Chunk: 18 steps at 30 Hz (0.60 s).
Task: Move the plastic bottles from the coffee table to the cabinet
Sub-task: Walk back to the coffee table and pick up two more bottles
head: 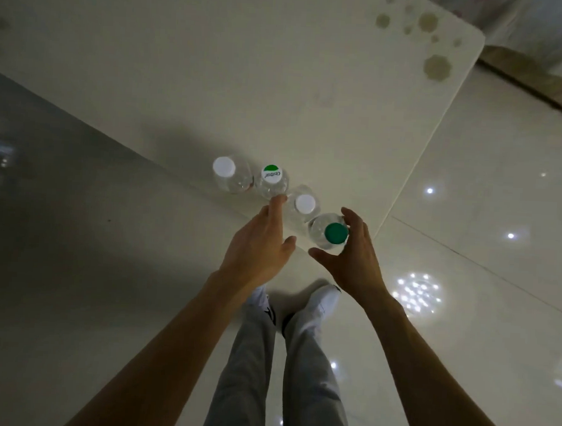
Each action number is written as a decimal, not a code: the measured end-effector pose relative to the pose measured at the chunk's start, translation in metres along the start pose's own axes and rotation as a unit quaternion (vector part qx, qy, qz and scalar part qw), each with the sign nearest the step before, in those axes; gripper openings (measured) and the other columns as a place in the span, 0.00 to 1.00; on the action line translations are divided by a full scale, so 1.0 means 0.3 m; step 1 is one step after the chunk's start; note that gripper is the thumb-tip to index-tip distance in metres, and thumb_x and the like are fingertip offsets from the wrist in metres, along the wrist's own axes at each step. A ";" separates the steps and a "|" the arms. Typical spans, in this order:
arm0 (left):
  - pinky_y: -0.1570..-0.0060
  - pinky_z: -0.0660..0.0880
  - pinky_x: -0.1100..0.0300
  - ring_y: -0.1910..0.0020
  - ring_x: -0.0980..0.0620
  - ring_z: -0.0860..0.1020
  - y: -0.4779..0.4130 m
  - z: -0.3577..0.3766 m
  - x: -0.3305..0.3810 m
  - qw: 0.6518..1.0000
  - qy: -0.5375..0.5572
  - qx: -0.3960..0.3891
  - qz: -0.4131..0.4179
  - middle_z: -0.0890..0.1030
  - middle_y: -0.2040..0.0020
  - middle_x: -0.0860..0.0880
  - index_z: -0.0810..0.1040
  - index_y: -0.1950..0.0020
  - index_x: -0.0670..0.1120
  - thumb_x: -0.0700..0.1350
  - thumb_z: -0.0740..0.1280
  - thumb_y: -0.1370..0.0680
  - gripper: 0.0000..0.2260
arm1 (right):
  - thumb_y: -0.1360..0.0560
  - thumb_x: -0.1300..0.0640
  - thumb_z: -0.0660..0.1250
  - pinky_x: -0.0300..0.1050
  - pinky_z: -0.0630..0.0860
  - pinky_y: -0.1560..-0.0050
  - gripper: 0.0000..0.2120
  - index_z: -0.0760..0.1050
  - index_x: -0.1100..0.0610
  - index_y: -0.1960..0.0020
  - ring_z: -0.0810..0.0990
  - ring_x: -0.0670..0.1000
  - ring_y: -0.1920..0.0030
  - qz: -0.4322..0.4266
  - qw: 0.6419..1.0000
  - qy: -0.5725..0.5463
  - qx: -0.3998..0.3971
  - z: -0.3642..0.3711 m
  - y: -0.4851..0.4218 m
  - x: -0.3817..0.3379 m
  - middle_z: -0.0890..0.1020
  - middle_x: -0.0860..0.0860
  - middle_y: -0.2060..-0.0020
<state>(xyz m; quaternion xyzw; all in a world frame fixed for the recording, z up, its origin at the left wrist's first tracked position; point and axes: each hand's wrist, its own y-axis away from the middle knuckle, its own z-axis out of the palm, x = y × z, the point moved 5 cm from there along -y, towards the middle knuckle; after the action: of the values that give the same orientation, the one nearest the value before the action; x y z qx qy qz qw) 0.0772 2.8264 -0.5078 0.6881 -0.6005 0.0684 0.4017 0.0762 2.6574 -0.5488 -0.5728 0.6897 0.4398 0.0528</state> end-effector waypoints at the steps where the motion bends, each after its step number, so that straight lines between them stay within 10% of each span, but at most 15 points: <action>1: 0.42 0.75 0.55 0.41 0.48 0.78 -0.014 0.023 -0.016 1.000 -0.001 0.005 0.002 0.75 0.36 0.45 0.54 0.25 0.48 0.47 0.69 0.25 0.34 | 0.35 0.50 0.78 0.45 0.67 0.34 0.45 0.59 0.56 0.26 0.69 0.54 0.31 -0.009 1.000 -0.007 0.011 0.027 -0.017 0.012 0.69 0.54 0.30; 8: 0.41 0.75 0.54 0.40 0.50 0.78 -0.067 0.126 -0.068 0.999 0.011 0.037 -0.007 0.74 0.33 0.47 0.45 0.23 0.52 0.48 0.70 0.25 0.40 | 0.38 0.50 0.80 0.39 0.70 0.40 0.43 0.63 0.56 0.29 0.73 0.51 0.37 -0.041 0.993 -0.064 0.095 0.104 -0.065 0.085 0.74 0.52 0.36; 18: 0.42 0.74 0.57 0.36 0.48 0.75 -0.134 0.187 -0.052 0.991 0.034 0.128 -0.016 0.71 0.31 0.46 0.58 0.27 0.46 0.50 0.73 0.29 0.36 | 0.38 0.51 0.80 0.23 0.67 0.48 0.39 0.65 0.54 0.32 0.72 0.41 0.45 -0.031 0.989 -0.096 0.104 0.107 -0.070 0.125 0.75 0.44 0.42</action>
<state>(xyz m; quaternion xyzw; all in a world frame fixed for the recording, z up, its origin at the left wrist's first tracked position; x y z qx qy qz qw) 0.0865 2.8009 -0.5731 0.7409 -0.5614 0.1616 0.3313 0.0672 2.6519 -0.6014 -0.5405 0.7050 0.4172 0.1919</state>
